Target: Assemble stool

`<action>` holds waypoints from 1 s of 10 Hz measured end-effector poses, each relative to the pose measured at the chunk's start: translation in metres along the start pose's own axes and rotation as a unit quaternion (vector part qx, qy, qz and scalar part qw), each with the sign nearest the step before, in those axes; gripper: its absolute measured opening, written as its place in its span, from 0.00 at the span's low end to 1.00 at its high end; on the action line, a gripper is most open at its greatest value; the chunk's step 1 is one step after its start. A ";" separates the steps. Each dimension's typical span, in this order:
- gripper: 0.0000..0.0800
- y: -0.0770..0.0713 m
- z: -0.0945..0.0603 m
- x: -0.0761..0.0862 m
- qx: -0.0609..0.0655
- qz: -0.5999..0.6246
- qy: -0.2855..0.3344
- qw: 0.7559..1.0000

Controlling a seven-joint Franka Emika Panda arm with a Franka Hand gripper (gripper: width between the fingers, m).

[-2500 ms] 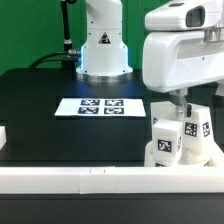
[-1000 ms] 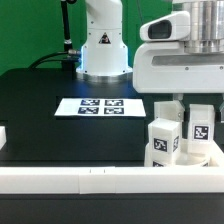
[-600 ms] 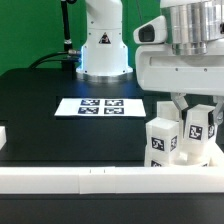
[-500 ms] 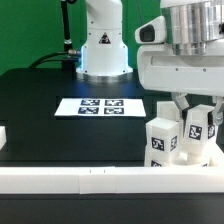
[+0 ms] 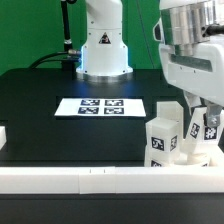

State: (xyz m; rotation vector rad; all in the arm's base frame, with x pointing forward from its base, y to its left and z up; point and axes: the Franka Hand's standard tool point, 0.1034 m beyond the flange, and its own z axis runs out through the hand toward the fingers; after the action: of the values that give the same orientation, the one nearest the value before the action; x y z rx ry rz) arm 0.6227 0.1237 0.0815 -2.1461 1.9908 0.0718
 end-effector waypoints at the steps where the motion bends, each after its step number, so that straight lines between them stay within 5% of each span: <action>1: 0.43 -0.002 0.001 -0.002 0.019 0.088 -0.006 0.996; 3: 0.43 -0.005 0.002 -0.005 0.068 0.246 -0.019 0.967; 6: 0.43 -0.005 0.002 -0.006 0.067 0.267 -0.022 0.961; 7: 0.69 -0.005 0.002 -0.006 0.067 0.265 -0.022 0.962; 8: 0.69 -0.005 0.002 -0.007 0.065 0.241 -0.022 0.968; 9: 0.79 -0.004 -0.004 -0.011 0.048 0.182 -0.028 0.982; 10: 0.80 -0.009 -0.016 -0.013 0.051 0.096 -0.030 0.994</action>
Offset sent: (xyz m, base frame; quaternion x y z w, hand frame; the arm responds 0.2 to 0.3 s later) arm -0.0040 0.0014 -0.0060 -0.0125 0.0090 0.1395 0.9901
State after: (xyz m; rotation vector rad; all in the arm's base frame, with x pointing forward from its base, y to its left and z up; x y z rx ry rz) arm 0.6287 0.1337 0.1006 -1.8642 2.1124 0.0634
